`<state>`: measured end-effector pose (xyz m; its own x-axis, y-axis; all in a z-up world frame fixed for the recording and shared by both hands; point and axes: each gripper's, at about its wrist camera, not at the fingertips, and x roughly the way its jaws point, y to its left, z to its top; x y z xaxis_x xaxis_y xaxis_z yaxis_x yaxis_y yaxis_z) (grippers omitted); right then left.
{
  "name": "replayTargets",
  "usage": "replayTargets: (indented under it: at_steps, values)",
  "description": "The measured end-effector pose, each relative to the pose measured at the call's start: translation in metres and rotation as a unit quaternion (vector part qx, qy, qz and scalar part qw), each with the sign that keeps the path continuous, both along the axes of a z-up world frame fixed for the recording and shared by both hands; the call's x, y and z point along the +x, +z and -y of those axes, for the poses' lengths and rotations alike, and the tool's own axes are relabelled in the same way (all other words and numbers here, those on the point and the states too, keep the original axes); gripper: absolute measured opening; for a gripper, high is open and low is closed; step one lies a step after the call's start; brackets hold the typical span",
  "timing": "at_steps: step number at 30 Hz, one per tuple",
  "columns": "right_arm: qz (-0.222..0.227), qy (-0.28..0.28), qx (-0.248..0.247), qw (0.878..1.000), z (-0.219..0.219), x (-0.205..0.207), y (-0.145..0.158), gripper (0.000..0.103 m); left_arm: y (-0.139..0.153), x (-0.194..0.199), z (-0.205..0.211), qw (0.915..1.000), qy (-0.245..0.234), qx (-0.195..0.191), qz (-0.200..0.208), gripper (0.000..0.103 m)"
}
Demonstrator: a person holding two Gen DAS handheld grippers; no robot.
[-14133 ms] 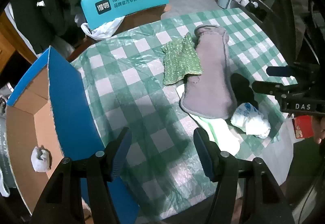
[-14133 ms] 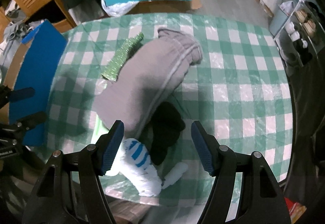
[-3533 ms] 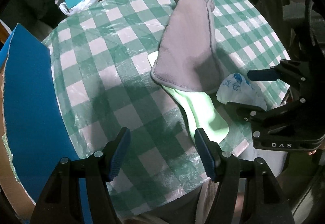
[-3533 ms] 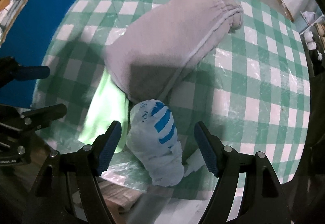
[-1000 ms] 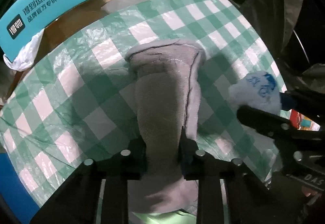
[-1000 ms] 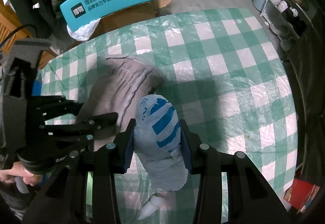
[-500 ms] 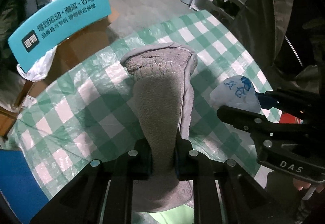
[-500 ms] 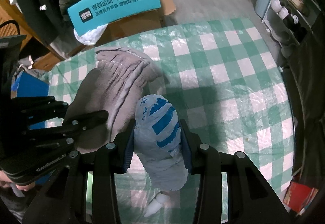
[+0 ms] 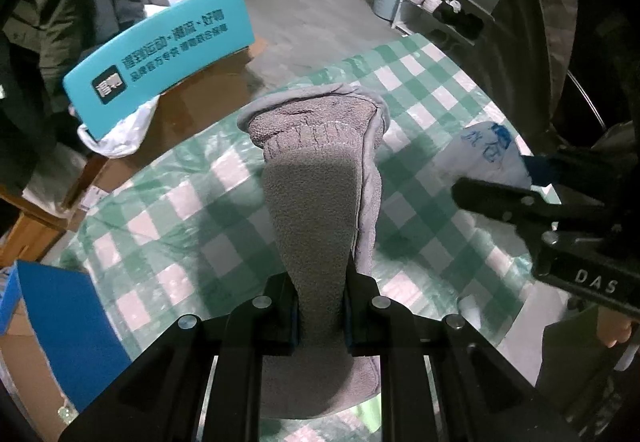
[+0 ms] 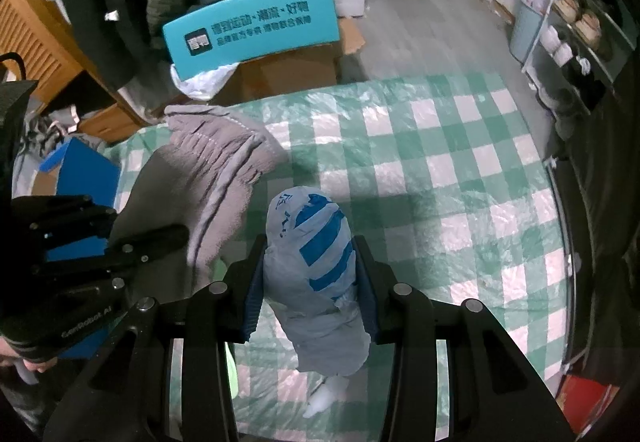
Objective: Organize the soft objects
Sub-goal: 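Carry the grey sock with the left tool while the right tool carries the striped sock to the box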
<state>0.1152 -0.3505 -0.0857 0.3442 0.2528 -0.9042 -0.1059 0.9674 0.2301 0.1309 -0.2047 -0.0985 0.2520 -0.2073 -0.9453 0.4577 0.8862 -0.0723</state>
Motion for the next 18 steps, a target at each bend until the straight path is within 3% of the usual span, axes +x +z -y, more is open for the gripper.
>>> replayTargets:
  at_steps: [18]
  values:
    - [0.038, 0.045, -0.011, 0.998, -0.037, -0.020, 0.035, 0.040, 0.040, -0.036, -0.051, 0.9980, 0.035, 0.016, 0.051, 0.016]
